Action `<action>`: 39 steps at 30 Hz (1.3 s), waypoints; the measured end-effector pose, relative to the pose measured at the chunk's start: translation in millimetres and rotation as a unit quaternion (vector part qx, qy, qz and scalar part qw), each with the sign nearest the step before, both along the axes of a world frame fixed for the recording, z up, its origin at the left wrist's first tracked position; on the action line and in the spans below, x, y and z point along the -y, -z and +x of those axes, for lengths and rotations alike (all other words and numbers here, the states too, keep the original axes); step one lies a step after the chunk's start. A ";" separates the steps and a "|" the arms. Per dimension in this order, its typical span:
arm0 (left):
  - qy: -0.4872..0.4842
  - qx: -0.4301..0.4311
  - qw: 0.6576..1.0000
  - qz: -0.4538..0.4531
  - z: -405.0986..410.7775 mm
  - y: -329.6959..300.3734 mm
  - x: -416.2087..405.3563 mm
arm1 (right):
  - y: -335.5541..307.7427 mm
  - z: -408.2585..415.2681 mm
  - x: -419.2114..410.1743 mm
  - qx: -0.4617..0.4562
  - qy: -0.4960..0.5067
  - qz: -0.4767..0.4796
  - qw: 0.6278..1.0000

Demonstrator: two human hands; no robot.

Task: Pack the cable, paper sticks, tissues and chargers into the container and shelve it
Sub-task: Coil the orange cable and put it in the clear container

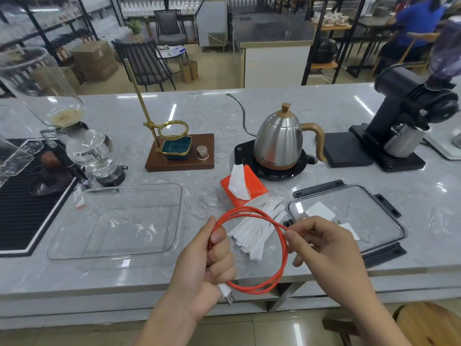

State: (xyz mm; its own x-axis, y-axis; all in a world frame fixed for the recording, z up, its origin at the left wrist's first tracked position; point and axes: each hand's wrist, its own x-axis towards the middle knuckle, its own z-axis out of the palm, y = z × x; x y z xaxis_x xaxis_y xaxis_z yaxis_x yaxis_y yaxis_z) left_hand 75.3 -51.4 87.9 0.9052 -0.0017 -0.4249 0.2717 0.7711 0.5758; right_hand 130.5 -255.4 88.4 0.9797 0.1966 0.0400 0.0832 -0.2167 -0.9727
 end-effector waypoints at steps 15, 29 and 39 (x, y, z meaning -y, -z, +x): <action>-0.001 0.006 1.000 0.016 0.4 0.5 5.6 | 3.7 -9.8 -35.9 -0.292 0.025 0.327 0.898; 0.007 0.010 0.997 0.071 -6.4 4.7 0.6 | 3.2 -1.2 -49.9 -0.255 0.100 0.371 0.887; -0.049 0.015 0.995 0.083 -15.1 4.9 -3.6 | 2.2 -1.0 -65.2 -0.248 0.080 0.356 0.897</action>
